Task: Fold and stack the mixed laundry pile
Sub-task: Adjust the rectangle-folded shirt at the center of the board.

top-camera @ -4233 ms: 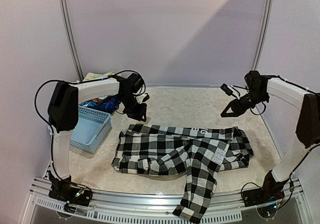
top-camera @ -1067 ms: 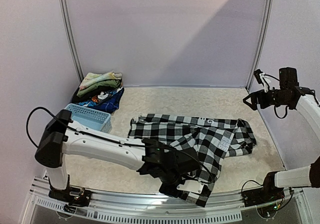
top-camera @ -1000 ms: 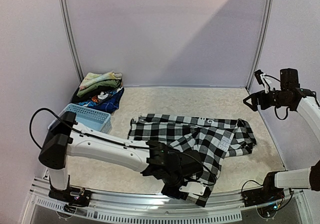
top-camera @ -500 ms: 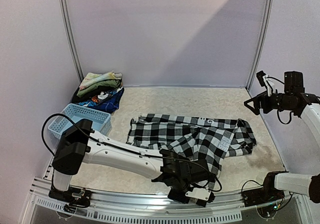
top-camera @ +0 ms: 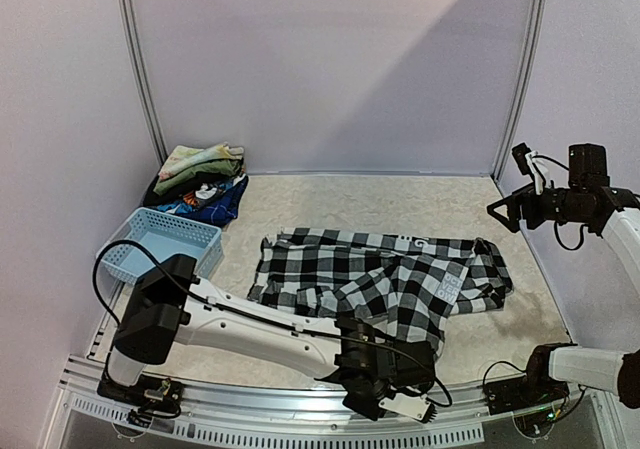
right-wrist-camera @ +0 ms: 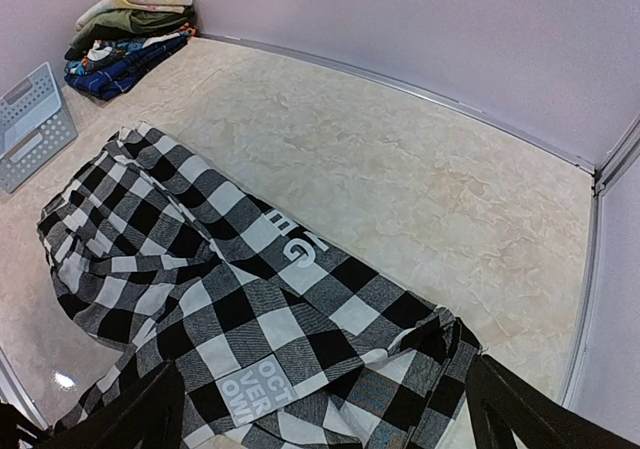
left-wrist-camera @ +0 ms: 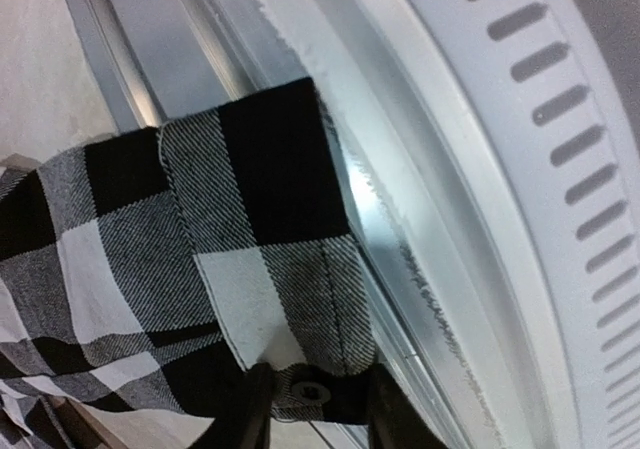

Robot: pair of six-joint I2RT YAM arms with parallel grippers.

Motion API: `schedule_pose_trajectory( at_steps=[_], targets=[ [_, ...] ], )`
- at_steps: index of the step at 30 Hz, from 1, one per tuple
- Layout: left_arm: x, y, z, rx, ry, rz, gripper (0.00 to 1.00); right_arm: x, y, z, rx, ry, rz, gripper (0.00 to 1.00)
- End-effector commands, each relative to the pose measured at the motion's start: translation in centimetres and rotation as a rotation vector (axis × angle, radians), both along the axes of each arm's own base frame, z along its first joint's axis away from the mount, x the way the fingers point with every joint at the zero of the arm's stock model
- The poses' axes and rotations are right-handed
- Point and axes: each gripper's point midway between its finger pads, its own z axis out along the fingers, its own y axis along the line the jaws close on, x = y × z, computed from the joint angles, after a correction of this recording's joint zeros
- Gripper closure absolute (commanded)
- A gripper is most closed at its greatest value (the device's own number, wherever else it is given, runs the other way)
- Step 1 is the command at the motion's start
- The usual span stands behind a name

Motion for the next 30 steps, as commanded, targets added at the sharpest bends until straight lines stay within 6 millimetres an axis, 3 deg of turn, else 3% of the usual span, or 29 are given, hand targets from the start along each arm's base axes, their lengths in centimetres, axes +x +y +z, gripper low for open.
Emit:
schedule_pose_trajectory(
  at_steps=[1,5,11,14,18,24,30],
  targets=[
    [0.9,1.0,-1.8,0.07,-0.103,0.012,0.77,-0.4,0.0,-0.3,0.012,0.015,-0.001,0.01],
    [2.5,0.0,1.0,-0.025,-0.112,0.062,0.89,-0.5,0.0,0.0,0.009,0.012,0.003,0.01],
    [4.2,-3.6,9.5,-0.245,0.061,0.173,1.0,-0.2,0.0,0.5,0.005,0.028,0.006,0.01],
    [6.6,-5.4,13.7,-0.35,0.139,0.262,1.0,0.5,-0.6,0.7,-0.026,0.026,-0.022,0.01],
    [12.1,-6.5,18.1,-0.452,0.142,0.394,1.0,1.7,-2.6,0.9,-0.103,0.007,-0.115,0.01],
    [21.0,-6.3,23.1,-0.617,0.047,0.566,1.0,2.8,-4.9,1.5,-0.177,-0.006,-0.22,0.01],
    [28.0,-6.6,27.0,-0.828,0.049,0.717,1.0,4.0,-6.4,0.4,-0.187,0.027,-0.27,0.01]
  ],
)
